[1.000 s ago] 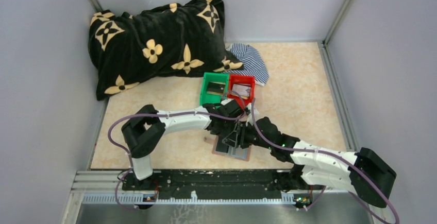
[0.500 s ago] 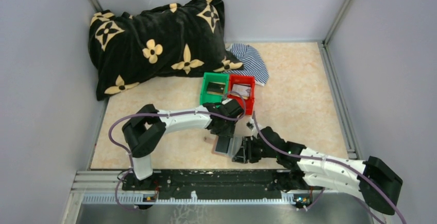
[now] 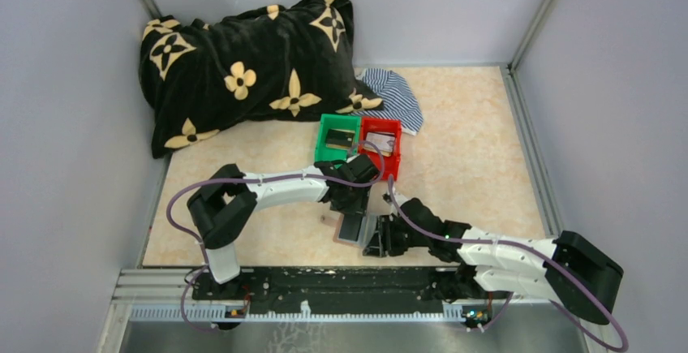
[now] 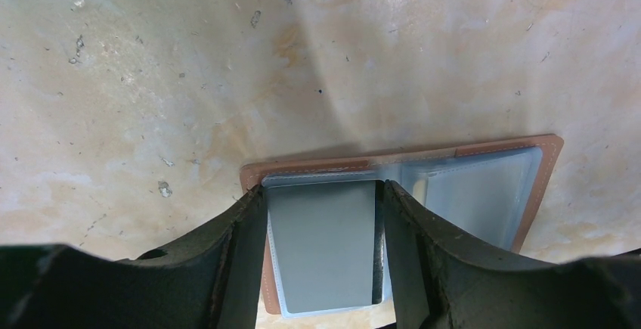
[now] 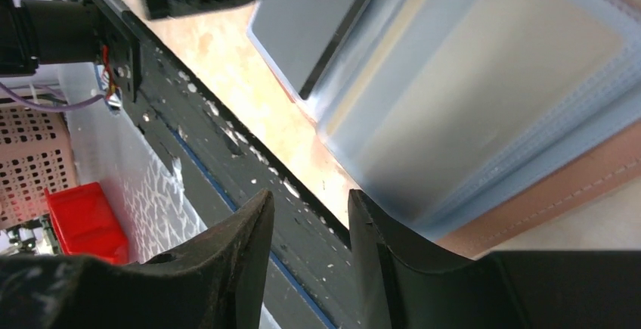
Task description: Take the credit cards out of the card holder
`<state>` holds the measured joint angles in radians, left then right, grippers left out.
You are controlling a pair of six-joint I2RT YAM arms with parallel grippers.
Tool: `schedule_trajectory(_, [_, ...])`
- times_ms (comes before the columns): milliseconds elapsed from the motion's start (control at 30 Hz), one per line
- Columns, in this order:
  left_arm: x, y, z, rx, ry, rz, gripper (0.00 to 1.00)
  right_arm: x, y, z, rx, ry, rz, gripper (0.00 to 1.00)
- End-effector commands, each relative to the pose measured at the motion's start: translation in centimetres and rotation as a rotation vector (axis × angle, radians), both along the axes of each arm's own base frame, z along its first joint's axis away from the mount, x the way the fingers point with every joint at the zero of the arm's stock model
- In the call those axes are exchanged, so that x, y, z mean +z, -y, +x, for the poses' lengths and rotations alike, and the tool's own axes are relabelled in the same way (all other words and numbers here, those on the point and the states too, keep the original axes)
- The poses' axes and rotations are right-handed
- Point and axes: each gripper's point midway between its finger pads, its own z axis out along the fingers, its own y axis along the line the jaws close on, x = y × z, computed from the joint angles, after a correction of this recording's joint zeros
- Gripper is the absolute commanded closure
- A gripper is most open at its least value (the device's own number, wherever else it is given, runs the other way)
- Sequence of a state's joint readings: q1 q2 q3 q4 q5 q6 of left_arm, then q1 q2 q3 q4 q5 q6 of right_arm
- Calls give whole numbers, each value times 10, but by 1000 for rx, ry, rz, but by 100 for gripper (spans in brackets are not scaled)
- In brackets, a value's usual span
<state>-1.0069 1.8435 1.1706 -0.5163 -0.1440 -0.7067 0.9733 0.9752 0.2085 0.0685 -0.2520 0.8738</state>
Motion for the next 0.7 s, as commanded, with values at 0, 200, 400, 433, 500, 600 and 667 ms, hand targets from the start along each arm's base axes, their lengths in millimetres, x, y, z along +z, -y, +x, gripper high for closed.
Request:
schedule_trajectory(0, [-46, 19, 29, 32, 64, -70, 100, 40, -25, 17, 15, 105, 115, 57])
schedule_trajectory(200, [-46, 20, 27, 31, 59, -77, 100, 33, -26, 26, 8, 101, 96, 50])
schedule_trajectory(400, [-43, 21, 27, 28, 59, -88, 100, 25, -30, 35, -8, 97, 110, 45])
schedule_trajectory(433, [-42, 23, 26, 27, 55, -98, 100, 24, -30, 36, -12, 98, 112, 45])
schedule_trajectory(500, [-41, 26, 25, 22, 48, -115, 100, 23, -31, 38, -22, 104, 123, 45])
schedule_trajectory(600, [-41, 30, 23, 18, 34, -131, 100, 25, -33, 43, -45, 121, 142, 47])
schedule_trajectory(667, [-40, 32, 23, 17, 32, -136, 100, 22, -31, 44, -55, 123, 133, 47])
